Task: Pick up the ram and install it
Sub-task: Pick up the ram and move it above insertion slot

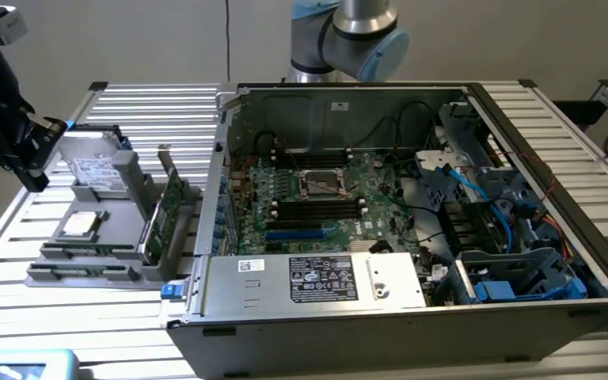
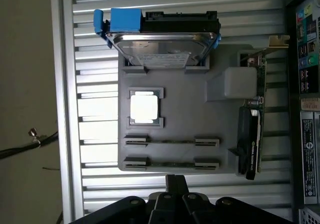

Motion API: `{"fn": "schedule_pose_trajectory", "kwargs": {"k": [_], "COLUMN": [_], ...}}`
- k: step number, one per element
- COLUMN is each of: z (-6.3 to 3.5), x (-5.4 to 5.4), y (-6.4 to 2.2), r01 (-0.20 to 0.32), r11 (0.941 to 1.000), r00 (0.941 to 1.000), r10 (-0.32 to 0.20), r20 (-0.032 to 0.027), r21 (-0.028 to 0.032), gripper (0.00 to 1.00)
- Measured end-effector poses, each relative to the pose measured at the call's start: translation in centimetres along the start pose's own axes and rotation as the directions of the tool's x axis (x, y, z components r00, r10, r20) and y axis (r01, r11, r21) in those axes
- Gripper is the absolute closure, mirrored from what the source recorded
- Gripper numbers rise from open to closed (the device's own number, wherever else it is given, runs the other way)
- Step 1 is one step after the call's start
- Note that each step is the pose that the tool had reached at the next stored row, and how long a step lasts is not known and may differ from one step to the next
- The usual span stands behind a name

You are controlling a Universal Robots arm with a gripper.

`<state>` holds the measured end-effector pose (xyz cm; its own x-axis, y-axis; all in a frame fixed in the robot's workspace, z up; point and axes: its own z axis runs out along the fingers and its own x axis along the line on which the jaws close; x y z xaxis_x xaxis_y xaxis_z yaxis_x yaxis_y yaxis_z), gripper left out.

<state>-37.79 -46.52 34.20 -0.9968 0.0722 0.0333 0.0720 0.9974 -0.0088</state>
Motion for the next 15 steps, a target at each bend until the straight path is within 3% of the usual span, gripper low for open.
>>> {"fn": "schedule_pose_trajectory", "kwargs": {"k": [12, 15], "z": [0.00, 0.02], "x": [0.03, 0.05], "y": [0.00, -0.01], "r01": [0.000, 0.044], "r11": [1.0000, 0.9990], "r00": [1.0000, 0.9990], "r10": [0.000, -0.044], "r20": [0.0001, 0.0008], "r21": [0.0001, 0.0014], "gripper": [0.89, 0.89]}}
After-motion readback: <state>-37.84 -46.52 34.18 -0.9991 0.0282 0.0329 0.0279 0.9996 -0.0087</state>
